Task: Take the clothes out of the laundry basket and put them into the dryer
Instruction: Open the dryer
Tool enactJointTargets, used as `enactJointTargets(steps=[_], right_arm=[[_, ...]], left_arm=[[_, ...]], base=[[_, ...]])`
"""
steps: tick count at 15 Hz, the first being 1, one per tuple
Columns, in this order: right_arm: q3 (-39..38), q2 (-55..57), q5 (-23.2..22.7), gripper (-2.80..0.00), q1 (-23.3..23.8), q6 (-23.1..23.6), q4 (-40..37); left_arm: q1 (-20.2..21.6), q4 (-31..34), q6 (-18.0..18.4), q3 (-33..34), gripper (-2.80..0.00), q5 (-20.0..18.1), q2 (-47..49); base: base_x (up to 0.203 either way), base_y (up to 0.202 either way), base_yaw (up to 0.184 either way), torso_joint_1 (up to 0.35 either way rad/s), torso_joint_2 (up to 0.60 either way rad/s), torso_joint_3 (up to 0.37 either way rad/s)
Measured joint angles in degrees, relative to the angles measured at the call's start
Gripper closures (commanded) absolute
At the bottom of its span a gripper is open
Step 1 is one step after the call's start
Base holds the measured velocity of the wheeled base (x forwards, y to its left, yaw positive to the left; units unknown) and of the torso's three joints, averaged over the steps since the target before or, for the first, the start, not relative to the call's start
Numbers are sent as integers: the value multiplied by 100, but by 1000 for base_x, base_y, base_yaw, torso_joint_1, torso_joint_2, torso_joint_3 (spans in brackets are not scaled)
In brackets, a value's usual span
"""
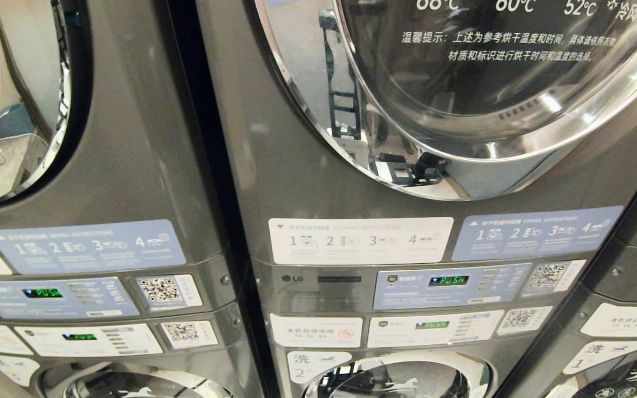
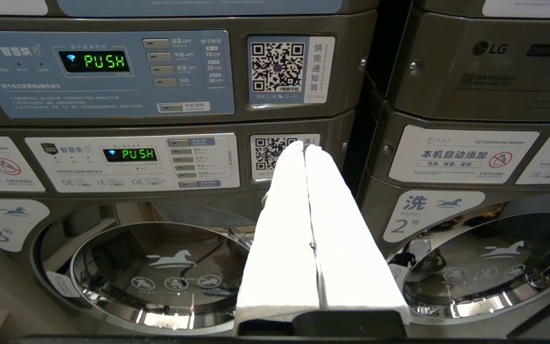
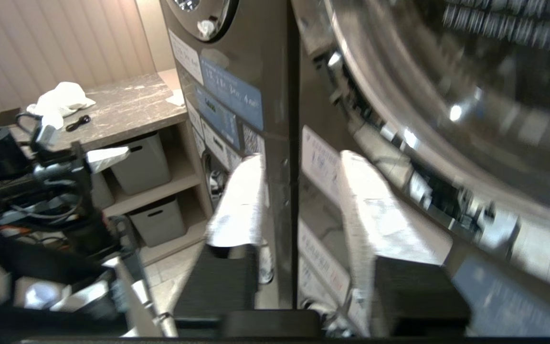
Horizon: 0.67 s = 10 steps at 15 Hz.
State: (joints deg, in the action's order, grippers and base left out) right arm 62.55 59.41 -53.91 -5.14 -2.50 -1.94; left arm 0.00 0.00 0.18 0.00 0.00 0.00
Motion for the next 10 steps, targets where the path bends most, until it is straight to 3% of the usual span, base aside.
enactJointTargets(steps=[3,6,10], right_arm=[[478,1012,381,-280,-788,57,1229],[638,1693,1235,-280,-1814,77,2530],[825,2141,1920,-280,-2767,244,2926]], left_arm=[[0,0,0,0,0,0,0],[0,0,0,0,0,0,0],[0,0,-1,0,0,0,0]], base=[[0,0,0,0,0,0],[0,0,0,0,0,0],[0,0,0,0,0,0]])
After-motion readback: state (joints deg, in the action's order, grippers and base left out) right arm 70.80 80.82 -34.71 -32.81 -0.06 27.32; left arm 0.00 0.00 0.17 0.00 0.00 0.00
